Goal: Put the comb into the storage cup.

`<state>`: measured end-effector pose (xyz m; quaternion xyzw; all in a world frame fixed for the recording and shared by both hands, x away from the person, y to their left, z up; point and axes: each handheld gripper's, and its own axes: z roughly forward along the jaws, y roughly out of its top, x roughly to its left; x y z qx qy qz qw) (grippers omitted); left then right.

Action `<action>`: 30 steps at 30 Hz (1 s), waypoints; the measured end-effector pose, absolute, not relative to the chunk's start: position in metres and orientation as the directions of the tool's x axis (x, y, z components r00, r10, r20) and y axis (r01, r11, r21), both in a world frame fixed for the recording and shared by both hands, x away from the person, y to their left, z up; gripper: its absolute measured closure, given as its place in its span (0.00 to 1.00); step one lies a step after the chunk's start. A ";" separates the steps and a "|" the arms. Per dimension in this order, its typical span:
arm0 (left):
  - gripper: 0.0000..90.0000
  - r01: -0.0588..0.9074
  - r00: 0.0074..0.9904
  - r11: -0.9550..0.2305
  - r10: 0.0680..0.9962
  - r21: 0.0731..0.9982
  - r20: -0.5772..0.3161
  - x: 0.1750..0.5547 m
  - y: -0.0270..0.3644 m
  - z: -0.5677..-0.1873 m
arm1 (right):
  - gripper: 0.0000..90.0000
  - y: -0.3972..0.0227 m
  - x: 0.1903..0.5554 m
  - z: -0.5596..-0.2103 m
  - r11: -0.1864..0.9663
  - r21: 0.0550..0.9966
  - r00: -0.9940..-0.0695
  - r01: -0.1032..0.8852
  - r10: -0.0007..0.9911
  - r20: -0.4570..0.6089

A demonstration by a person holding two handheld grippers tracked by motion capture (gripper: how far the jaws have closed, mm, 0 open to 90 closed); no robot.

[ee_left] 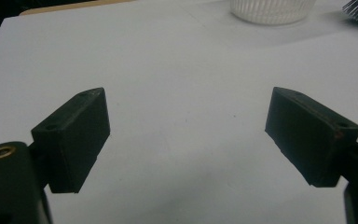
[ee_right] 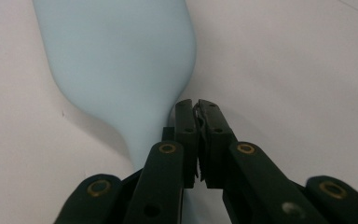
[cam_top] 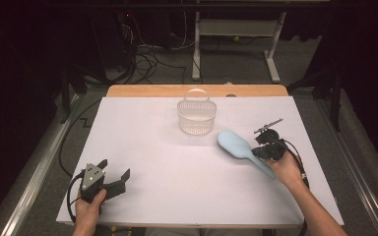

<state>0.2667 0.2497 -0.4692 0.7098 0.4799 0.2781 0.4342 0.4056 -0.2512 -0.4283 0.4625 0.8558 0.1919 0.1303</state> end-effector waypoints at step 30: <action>0.16 0.434 0.380 -0.158 0.925 0.887 -0.021 0.264 0.250 -0.469 | 0.96 -0.251 0.382 -0.430 0.498 0.473 -0.558 0.727 0.830 -0.015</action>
